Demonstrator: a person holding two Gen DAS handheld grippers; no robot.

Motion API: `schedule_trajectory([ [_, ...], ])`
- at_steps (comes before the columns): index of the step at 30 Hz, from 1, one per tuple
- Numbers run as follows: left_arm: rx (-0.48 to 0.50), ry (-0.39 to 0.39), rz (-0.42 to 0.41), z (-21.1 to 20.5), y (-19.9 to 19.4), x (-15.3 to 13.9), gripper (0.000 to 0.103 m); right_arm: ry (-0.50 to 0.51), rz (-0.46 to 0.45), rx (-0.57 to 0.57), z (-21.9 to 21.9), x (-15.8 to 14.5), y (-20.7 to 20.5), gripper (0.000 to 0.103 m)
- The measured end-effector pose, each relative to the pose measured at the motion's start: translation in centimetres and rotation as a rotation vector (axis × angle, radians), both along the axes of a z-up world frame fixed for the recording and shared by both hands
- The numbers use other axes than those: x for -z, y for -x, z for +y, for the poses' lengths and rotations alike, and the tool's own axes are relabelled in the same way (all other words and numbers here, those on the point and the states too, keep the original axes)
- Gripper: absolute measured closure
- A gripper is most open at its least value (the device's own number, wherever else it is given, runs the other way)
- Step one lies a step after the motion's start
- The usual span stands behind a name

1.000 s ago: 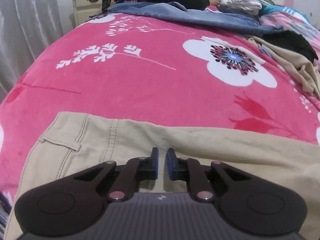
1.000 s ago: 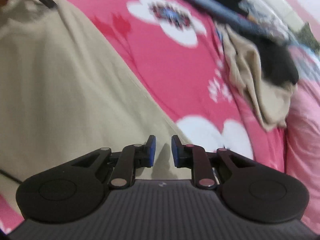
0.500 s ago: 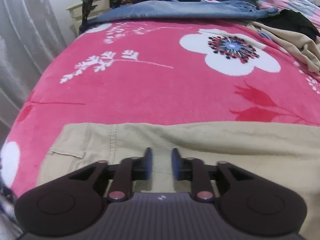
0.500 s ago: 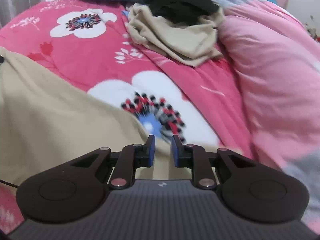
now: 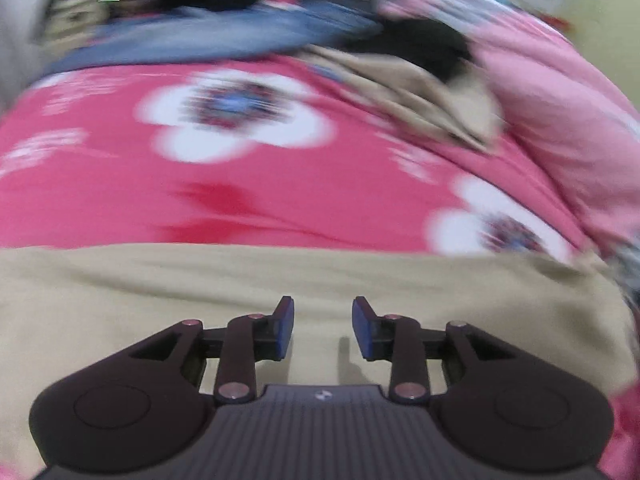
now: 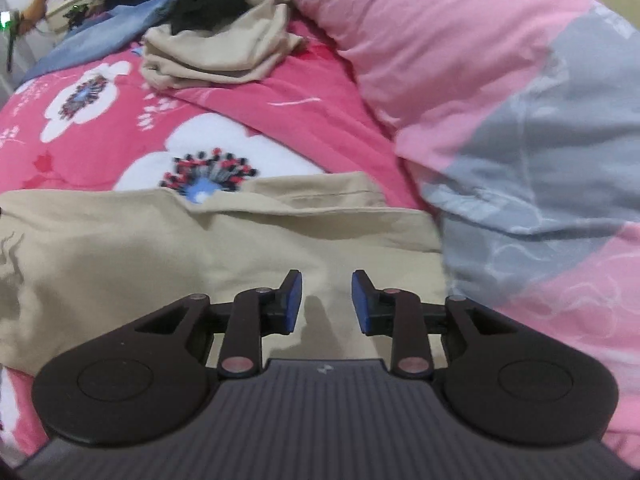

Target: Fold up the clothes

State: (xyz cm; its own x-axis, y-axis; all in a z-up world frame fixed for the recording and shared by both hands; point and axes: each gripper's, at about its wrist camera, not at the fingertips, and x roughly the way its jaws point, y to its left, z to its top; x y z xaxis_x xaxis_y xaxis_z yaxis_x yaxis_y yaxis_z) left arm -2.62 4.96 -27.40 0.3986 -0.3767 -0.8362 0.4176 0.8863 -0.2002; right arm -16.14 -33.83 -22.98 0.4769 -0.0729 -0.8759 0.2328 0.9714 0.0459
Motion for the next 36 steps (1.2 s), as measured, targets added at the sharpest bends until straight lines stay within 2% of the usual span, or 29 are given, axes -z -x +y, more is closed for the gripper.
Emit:
schedule_trajectory([
  [3, 0.057, 0.027, 0.072, -3.8, 2.3, 1.5, 0.070, -0.023, 0.007, 0.023, -1.1, 0.2, 0.7, 0.076],
  [6, 0.009, 0.001, 0.108, -4.0, 4.6, 2.0, 0.070, -0.041, 0.007, 0.012, -1.4, 0.2, 1.6, 0.074],
  [8, -0.093, -0.024, 0.148, -1.7, 5.6, 2.0, 0.069, -0.066, -0.015, -0.028, -0.6, 0.3, 2.2, 0.072],
  [11, -0.331, -0.077, 0.178, 4.7, 7.0, 0.8, 0.067, -0.159, -0.060, -0.106, 1.1, 1.1, 1.6, 0.071],
  [13, -0.484, -0.095, 0.189, 9.6, 7.5, -0.3, 0.058, -0.249, -0.092, -0.193, 3.4, 1.9, -0.5, 0.070],
  [15, -0.621, -0.116, 0.186, 14.3, 8.1, -1.2, 0.055, -0.355, -0.128, -0.305, 6.4, 2.3, -3.5, 0.069],
  [17, -0.730, -0.119, 0.188, 18.6, 8.3, -1.6, 0.053, -0.465, -0.176, -0.456, 10.6, 2.3, -7.1, 0.059],
  [19, -0.813, -0.098, 0.189, 22.3, 8.3, -1.3, 0.049, -0.555, -0.198, -0.616, 15.7, 2.5, -10.8, 0.055],
  [21, -0.889, -0.063, 0.184, 25.6, 8.2, -0.5, 0.046, -0.642, -0.159, -0.762, 21.3, 3.3, -14.4, 0.049],
  [23, -0.930, -0.009, 0.183, 27.8, 7.7, 0.6, 0.046, -0.707, -0.108, -0.895, 27.1, 4.3, -17.8, 0.049],
  [28, -0.960, 0.124, 0.173, 30.9, 6.7, 3.4, 0.045, -0.750, -0.026, -1.111, 41.0, 6.3, -24.4, 0.049],
  [32, -0.928, 0.133, 0.121, 31.6, 6.0, 4.5, 0.045, -0.730, 0.072, -1.182, 50.3, 8.2, -29.5, 0.047],
  [36, -0.899, 0.113, 0.066, 32.2, 5.0, 4.8, 0.040, -0.634, 0.060, -1.284, 56.1, 9.2, -32.0, 0.042],
])
